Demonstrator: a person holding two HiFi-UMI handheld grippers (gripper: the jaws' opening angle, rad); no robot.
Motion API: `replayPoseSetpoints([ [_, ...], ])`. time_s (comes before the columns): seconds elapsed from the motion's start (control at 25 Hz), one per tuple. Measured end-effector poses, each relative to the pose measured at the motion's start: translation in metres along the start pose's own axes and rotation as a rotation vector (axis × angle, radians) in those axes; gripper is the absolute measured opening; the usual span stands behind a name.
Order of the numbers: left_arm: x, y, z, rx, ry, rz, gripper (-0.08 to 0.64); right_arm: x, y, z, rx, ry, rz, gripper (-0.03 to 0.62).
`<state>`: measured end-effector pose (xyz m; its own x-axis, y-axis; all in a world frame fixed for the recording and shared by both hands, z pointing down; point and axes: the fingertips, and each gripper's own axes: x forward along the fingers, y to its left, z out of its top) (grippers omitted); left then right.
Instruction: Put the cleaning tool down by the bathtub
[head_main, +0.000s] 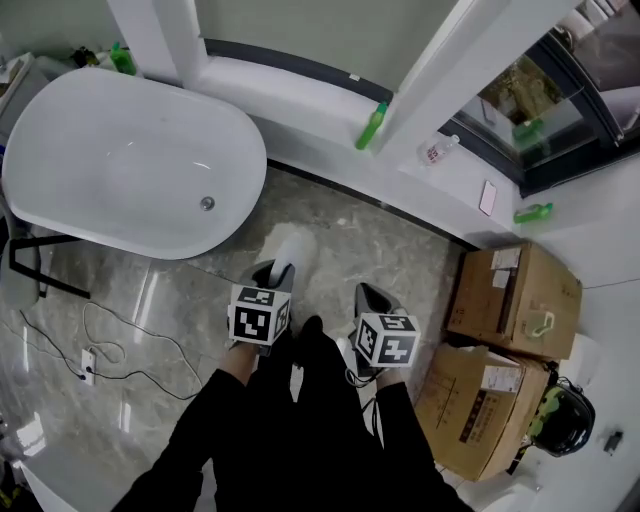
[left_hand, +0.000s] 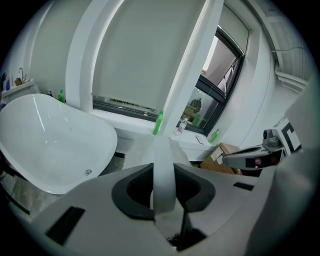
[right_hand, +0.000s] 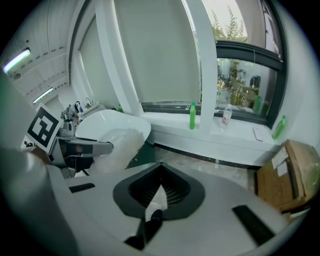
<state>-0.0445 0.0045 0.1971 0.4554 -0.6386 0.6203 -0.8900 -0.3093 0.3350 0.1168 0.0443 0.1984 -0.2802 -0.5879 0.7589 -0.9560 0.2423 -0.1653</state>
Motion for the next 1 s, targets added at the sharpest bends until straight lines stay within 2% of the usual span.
replayPoseSetpoints([
  [0.36, 0.054, 0.021, -0.005, -0.01, 0.024, 0.056, 0.098, 0.059, -0.025, -0.002, -0.008, 0.021, 0.032, 0.0],
  [0.56, 0.101, 0.043, -0.019, -0.025, 0.034, 0.077, 0.098, 0.11, -0.037, -0.007, -0.032, 0.036, 0.062, 0.0],
  [0.76, 0.152, 0.069, -0.033, -0.04, 0.024, 0.097, 0.097, 0.165, -0.045, -0.029, -0.051, 0.058, 0.083, 0.0],
  [1.0, 0.202, 0.093, -0.068, -0.01, 0.036, 0.101, 0.098, 0.225, -0.054, -0.056, -0.053, 0.062, 0.104, 0.0],
])
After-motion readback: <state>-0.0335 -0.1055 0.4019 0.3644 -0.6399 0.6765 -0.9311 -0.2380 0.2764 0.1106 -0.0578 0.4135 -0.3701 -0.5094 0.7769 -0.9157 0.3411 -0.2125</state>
